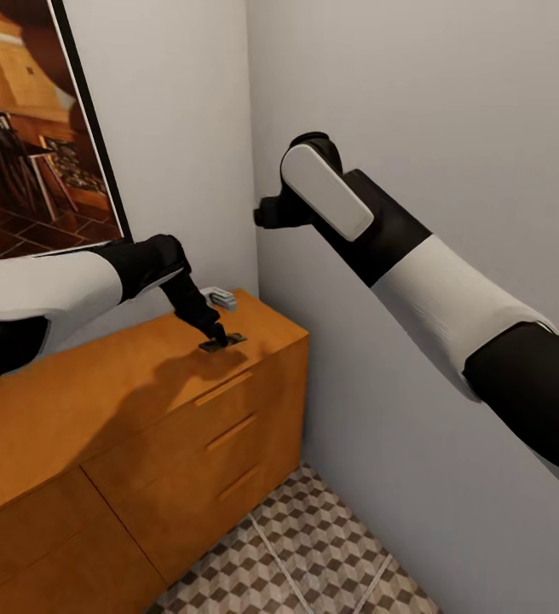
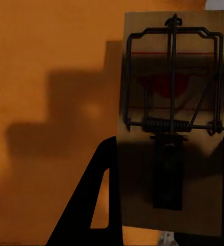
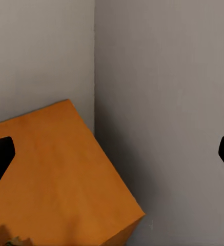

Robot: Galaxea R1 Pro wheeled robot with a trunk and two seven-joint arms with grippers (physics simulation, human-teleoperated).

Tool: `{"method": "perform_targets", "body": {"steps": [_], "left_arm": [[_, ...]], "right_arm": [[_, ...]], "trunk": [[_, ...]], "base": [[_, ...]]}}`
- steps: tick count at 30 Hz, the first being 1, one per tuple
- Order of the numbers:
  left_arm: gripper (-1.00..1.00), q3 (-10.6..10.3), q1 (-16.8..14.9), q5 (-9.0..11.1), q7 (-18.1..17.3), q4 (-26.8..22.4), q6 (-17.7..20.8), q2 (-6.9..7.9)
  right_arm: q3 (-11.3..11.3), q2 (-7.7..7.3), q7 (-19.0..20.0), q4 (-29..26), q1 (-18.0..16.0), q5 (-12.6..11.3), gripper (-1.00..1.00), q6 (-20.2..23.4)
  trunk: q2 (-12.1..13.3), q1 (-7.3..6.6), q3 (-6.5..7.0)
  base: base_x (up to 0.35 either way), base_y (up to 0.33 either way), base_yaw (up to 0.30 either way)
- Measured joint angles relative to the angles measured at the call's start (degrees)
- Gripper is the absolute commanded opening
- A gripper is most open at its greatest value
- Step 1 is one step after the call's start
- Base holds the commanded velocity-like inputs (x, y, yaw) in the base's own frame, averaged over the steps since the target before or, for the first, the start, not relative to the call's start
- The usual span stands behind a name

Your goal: Take the four mousetraps from the cabinet in the bathroom and place them on the bathroom floor. Make sure all four end up on the same floor surface, and ensure that at least two of them are either under or directly next to the same bathroom sink.

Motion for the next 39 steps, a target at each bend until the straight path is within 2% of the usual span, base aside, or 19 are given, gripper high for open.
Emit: {"method": "perform_targets", "body": {"steps": [3, 5, 8, 10, 12, 15, 17, 20, 21, 23, 26, 27, 29, 30, 32, 34, 35, 37, 39], "left_arm": [[-1.0, 0.0, -0.4, 0.0, 0.0, -0.2, 1.8, -0.04], [-1.0, -0.1, -1.0, 0.0, 0.0, -0.3, 4.3, 0.07], [-1.0, 0.0, -3.6, 0.4, -0.9, -1.0, 5.6, 0.19], [-1.0, 0.0, -5.5, 0.4, -2.9, -2.4, 5.9, 0.31], [-1.0, 0.0, -8.4, 0.4, -7.0, -5.0, 6.1, 0.87], [-1.0, -0.1, -12.1, 0.3, -12.4, -8.9, 6.1, 2.26], [-1.0, -0.1, -13.8, 0.2, -14.2, -10.6, 6.0, 3.04], [-1.0, -0.2, -18.7, 0.2, -17.4, -17.4, 6.0, 6.84], [-1.0, -0.2, -19.6, 0.2, -17.7, -18.9, 6.0, 7.73], [-1.0, -0.1, -23.4, 0.5, -18.3, -25.1, 6.0, 11.11], [-1.0, 0.1, -27.7, 0.5, -18.6, -31.4, 5.9, 14.38], [-1.0, 0.3, -29.4, 0.6, -18.7, -34.1, 5.9, 15.97], [-1.0, 0.4, -31.7, 0.6, -18.8, -38.9, 5.9, 19.37], [-1.0, 0.5, -32.2, 0.5, -18.8, -39.9, 5.9, 20.31], [-1.0, 0.7, -33.7, 0.5, -18.8, -42.3, 5.9, 23.15], [-1.0, 1.9, -35.6, 0.6, -18.8, -44.9, 5.9, 26.74], [-1.0, 2.5, -36.1, 0.5, -18.8, -45.5, 5.9, 27.63], [-1.0, 5.5, -37.5, 0.5, -18.8, -47.3, 5.9, 30.55], [-1.0, 8.2, -38.2, 0.5, -18.8, -48.7, 6.0, 32.36]], "right_arm": [[0.0, -0.03, -0.1, 0.9, 0.0, 0.6, 1.0, 0.0], [0.0, -0.02, 0.0, 1.9, 0.0, 2.6, 1.0, 0.0], [0.0, 0.02, 0.2, 4.0, 0.1, 6.4, 1.0, -0.1], [0.0, 0.08, 0.3, 5.3, 0.1, 8.4, 1.0, -0.1], [0.0, 0.07, 0.4, 6.2, 0.2, 9.9, 1.0, -0.2], [-0.1, 0.06, 0.5, 6.7, 0.4, 10.6, 1.0, -0.2], [-0.1, 0.05, 0.5, 6.8, 0.7, 10.8, 1.0, -0.2], [-0.1, 0.05, 0.5, 6.9, 1.1, 11.3, 1.0, -0.2], [-0.1, 0.05, 0.5, 6.9, 1.2, 11.5, 1.0, -0.2], [-0.1, 0.05, 0.5, 7.0, 1.3, 12.7, 1.0, -0.2], [-0.1, 0.08, 0.5, 7.3, 1.6, 14.2, 1.0, -0.4], [-0.1, 0.1, 0.5, 7.5, 1.9, 14.8, 1.0, -0.6], [-0.1, 0.1, 0.5, 7.9, 2.5, 15.9, 1.0, -1.1], [-0.1, 0.09, 0.5, 8.1, 2.6, 16.0, 1.0, -1.2], [-0.1, 0.07, 0.5, 8.5, 2.8, 16.4, 1.0, -1.3], [-0.1, 0.05, 0.5, 9.4, 3.1, 16.6, 1.0, -1.5], [-0.1, 0.05, 0.5, 9.7, 3.3, 16.6, 1.0, -1.6], [0.0, 0.06, 0.4, 10.9, 4.0, 16.6, 1.0, -2.5], [0.3, 0.08, 0.4, 11.5, 4.4, 16.7, 1.0, -3.6]], "trunk": [[0.0, 0.0, 0.0], [0.0, 0.0, 0.0], [0.0, 0.0, 0.01], [0.0, 0.0, 0.0], [0.0, 0.0, 0.01], [0.0, -0.01, 0.01], [0.0, 0.0, 0.0], [0.0, -0.01, 0.01], [0.0, 0.0, 0.0], [0.0, -0.01, 0.01], [0.0, 0.0, 0.0], [0.0, -0.01, 0.01], [0.0, 0.0, 0.0], [0.0, 0.0, 0.0], [0.0, 0.0, 0.0], [0.0, 0.0, 0.0], [0.0, 0.0, 0.0], [0.0, 0.0, 0.0], [0.0, 0.0, 0.0]], "base": [[0.0, 0.0, 0.0], [0.0, 0.0, 0.0], [0.0, 0.0, 0.0], [0.0, 0.0, 0.0], [0.0, 0.0, 0.0], [0.0, 0.0, 0.0], [0.0, 0.0, 0.0], [0.0, 0.0, 0.0], [0.0, 0.0, 0.0], [0.0, 0.0, 0.0], [0.0, 0.0, 0.0], [0.0, 0.0, 0.0], [0.0, 0.0, 0.0], [0.0, 0.0, 0.0], [0.0, 0.0, 0.0], [0.0, 0.0, 0.0], [0.0, 0.0, 0.0], [0.0, 0.0, 0.0], [0.0, 0.0, 0.0]]}}
